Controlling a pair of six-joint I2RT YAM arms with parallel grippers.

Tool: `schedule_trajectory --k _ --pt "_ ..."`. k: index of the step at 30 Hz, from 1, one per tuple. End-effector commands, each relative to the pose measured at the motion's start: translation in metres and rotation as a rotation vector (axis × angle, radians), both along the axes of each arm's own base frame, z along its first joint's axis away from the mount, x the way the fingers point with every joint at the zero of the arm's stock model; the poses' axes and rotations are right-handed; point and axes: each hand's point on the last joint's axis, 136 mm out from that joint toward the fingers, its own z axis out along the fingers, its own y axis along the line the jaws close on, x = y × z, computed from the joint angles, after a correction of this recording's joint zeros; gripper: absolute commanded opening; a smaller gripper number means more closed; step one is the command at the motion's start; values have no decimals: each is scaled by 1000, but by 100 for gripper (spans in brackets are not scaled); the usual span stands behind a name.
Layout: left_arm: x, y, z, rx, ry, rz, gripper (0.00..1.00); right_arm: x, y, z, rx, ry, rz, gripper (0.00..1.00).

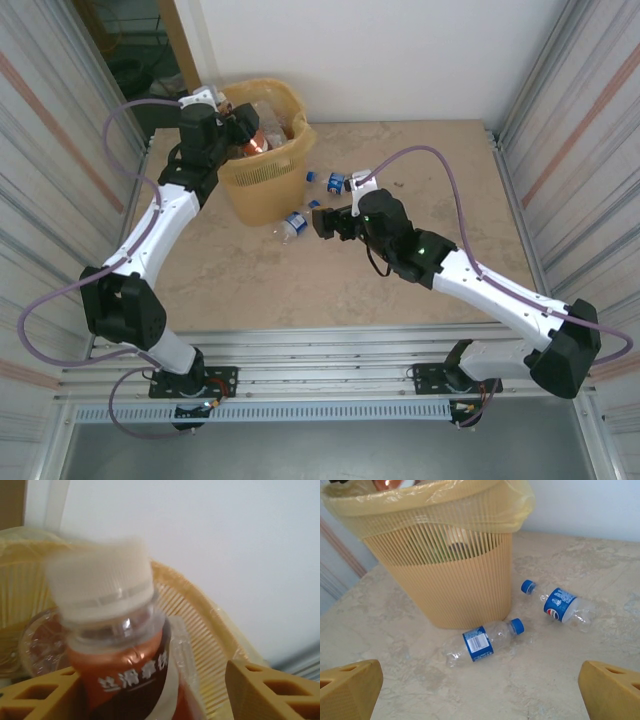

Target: Put the plastic bottles in the bin

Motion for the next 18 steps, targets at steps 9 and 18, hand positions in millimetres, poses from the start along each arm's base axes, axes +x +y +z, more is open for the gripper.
schedule_trajectory --k 9,18 --pt "-19 49 15 182 -13 173 77 3 8 -4 37 29 15 99" --pt "-28 62 22 265 -4 173 69 6 9 -4 34 37 7 99"
